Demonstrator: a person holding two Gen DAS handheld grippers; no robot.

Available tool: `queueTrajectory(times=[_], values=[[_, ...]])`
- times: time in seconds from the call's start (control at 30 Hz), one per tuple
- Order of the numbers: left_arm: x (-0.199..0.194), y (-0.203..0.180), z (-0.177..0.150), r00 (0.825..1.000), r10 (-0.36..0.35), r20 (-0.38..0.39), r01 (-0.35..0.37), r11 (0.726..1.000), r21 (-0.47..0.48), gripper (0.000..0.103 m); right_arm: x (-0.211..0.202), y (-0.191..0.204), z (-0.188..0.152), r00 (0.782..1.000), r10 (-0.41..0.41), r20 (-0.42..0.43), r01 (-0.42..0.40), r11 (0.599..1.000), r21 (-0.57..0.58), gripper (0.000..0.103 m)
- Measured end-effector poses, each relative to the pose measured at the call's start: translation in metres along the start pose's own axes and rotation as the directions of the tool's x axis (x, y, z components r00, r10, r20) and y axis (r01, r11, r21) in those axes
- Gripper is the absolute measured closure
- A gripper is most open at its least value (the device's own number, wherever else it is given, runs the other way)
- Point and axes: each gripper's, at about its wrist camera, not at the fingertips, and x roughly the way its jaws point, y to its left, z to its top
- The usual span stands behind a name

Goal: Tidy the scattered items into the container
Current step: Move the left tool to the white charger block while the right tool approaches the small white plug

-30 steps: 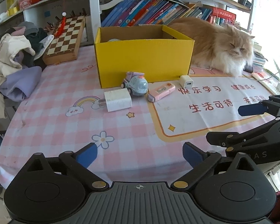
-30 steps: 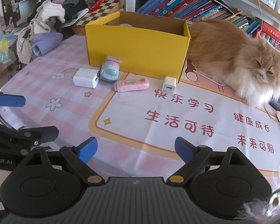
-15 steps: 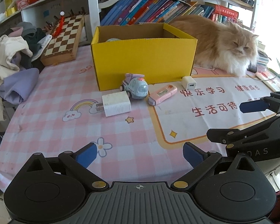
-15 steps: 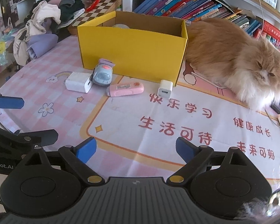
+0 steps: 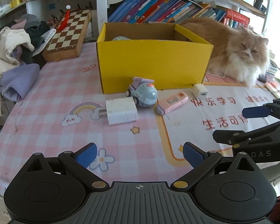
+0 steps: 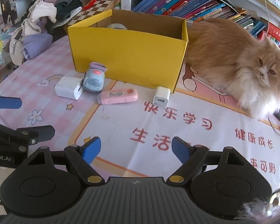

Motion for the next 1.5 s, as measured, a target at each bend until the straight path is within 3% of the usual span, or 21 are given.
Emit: queueTrajectory(times=[0.67,0.9,1.07,1.37,1.5], values=[[0.044,0.003,0.040,0.997,0.083,0.010,-0.082,0.996,-0.046,0.005,0.049,-0.041,0.045,0.999,0.022,-0.023,-0.022,1.000,-0.008,0.035],[0.059,0.011,0.047,0.992,0.126,-0.020,-0.127,0.989,-0.069,0.015,0.070,-0.051,0.054,0.998,0.036,-0.049,-0.035,0.999,0.014,0.045],[0.072,0.015,0.051,0.989,0.141,-0.052,-0.145,0.987,-0.071,0.018,0.080,-0.056,0.061,0.998,0.038,-0.048,-0.037,0.999,0.028,0.046],[0.089,0.022,0.051,0.986,0.130,-0.104,-0.140,0.986,-0.093,0.021,0.098,-0.059,0.070,0.995,0.050,-0.081,-0.049,0.999,0.016,0.050],[0.093,0.026,0.050,0.985,0.131,-0.115,-0.143,0.985,-0.095,0.030,0.104,-0.057,0.071,0.994,0.057,-0.098,-0.056,0.998,0.009,0.054]])
